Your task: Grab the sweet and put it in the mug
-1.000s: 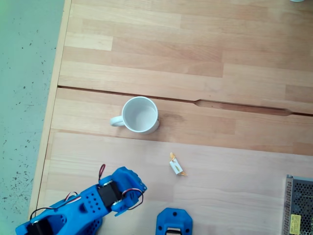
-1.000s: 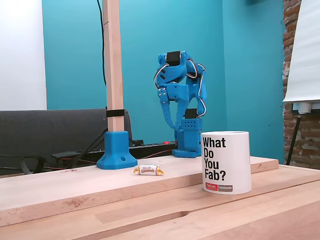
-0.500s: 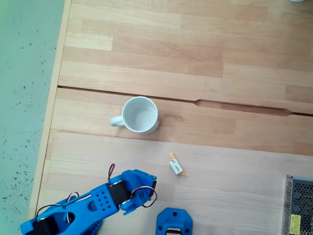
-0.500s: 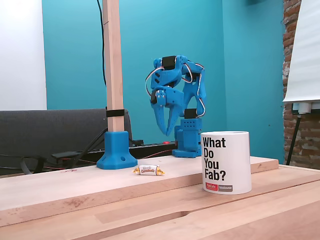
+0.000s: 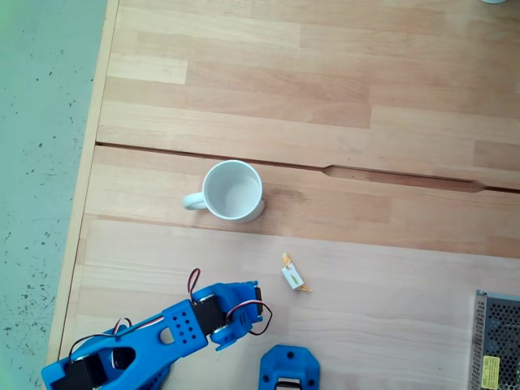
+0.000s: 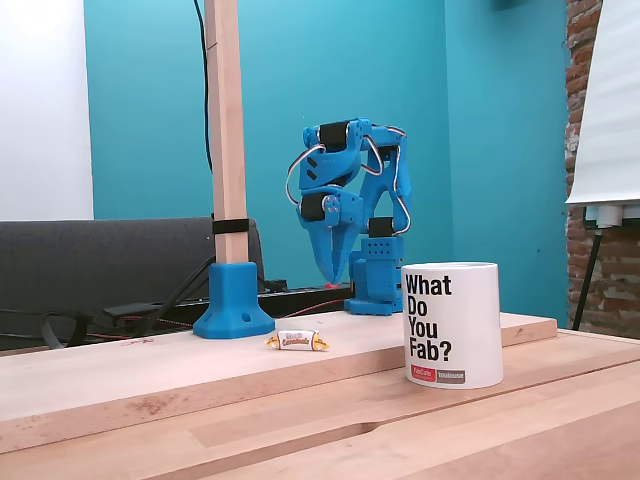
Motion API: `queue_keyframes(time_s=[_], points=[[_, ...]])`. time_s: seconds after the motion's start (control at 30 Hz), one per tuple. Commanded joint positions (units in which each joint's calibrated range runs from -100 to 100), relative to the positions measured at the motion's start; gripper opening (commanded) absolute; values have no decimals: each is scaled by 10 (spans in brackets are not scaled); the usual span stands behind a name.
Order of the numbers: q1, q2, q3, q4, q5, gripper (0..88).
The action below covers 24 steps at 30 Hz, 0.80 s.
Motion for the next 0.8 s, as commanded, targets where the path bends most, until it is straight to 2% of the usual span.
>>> queue_keyframes(time_s=[0.0,0.77], points=[[7,-3,-39,-5,7,0],[12,185,-234,-35,7,0]])
